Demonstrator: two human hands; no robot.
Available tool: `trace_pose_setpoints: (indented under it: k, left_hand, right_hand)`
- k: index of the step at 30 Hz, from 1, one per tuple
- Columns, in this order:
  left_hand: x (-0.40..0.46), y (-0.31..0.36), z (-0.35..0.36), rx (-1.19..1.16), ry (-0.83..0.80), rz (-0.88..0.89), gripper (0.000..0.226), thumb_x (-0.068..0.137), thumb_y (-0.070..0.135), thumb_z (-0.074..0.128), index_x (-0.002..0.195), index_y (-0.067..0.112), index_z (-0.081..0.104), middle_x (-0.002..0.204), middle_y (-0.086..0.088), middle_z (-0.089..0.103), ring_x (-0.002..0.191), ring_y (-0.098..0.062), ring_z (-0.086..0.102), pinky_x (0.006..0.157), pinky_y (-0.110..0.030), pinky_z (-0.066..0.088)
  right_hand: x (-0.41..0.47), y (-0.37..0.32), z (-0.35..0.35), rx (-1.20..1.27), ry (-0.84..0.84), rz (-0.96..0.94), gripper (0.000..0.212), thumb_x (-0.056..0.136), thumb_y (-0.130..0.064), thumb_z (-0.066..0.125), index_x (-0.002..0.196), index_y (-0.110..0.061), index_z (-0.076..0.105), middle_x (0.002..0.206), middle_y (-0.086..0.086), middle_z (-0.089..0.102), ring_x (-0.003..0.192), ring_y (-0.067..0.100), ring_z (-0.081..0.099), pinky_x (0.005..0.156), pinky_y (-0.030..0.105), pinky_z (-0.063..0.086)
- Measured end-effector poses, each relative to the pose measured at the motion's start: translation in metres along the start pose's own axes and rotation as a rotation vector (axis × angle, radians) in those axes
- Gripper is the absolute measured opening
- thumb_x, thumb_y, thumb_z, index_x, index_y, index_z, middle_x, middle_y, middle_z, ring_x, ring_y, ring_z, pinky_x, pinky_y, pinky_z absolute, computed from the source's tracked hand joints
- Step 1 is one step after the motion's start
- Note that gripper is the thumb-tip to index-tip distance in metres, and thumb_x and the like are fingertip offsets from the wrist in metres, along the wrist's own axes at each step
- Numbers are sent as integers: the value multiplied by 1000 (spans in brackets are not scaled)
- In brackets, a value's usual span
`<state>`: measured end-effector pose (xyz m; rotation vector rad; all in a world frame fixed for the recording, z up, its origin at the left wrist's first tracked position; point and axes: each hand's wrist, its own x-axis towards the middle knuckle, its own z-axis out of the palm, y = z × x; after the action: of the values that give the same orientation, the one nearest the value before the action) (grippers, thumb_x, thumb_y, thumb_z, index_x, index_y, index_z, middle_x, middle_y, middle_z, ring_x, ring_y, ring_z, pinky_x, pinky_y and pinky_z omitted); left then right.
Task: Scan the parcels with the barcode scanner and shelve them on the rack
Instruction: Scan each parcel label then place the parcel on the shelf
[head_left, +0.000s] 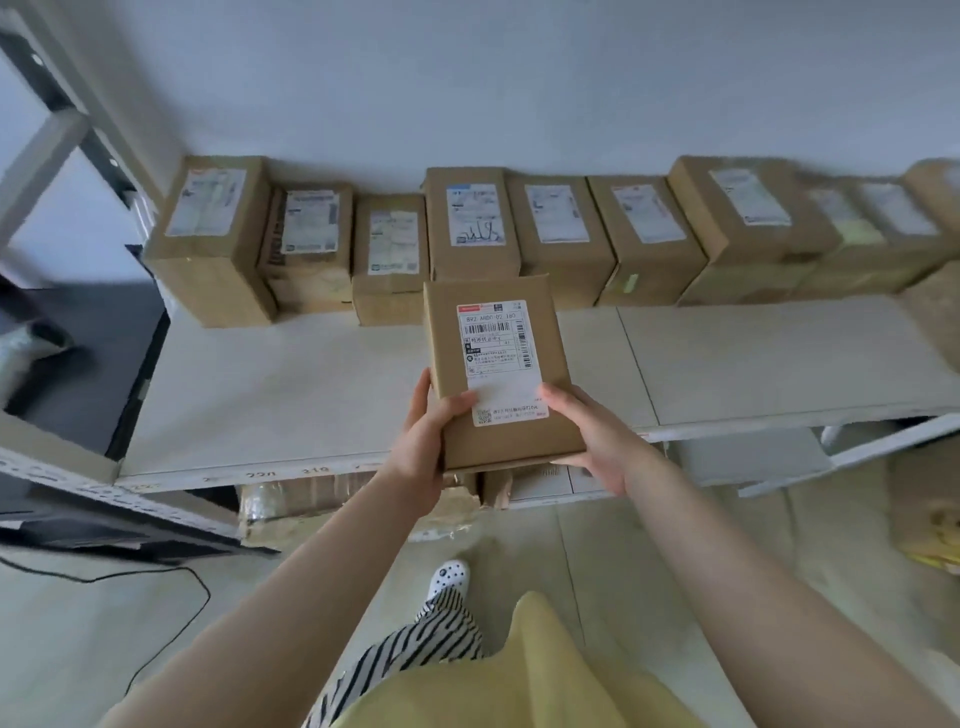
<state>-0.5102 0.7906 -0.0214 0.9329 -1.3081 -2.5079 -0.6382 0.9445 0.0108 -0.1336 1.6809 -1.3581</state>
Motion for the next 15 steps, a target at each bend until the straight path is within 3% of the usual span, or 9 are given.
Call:
trace_pose_setpoints:
  k: [2,6,9,12,15]
  left_hand:
    - [24,2,17,2,-46,-29,91,62,35,82,145,34,45,122,-5,72,113,-31,69,91,-49,59]
    - [61,7,60,66,-136,-70,105,56,39,84,150,36,38,128,-4,70,116,-30,67,100,-52,54]
    - [76,4,94,121,-195,-111,107,53,42,84,149,40,37,130,-1,68,119,-26,64,102,-51,52]
    - [88,1,130,160,-225,-128,108,49,44,83,147,44,38,125,5,69,115,-19,65,94,-42,55]
    - [101,-7,165,173,-234,-129,110,48,45,83,148,44,37,125,5,69,113,-18,66,92,-39,56]
  right_hand:
    - [6,-9,-23,14,27,-1,58,88,-56,61,137,-26,50,132,-5,64,121,18,58,78,34,50]
    - [10,-21,-70,69,106,-35,74,78,-61,72,138,-23,51,127,0,69,121,21,61,111,51,41]
    - [4,-25,-102,123,156,-43,76,76,-57,73,139,-21,50,127,1,69,120,21,62,109,51,44]
    - [0,-27,-139,123,191,-58,80,68,-57,73,137,-21,52,125,0,70,119,19,63,106,52,47]
    - [-1,-26,-176,101,215,-68,61,80,-49,68,132,-21,53,122,-2,70,115,15,64,103,48,49]
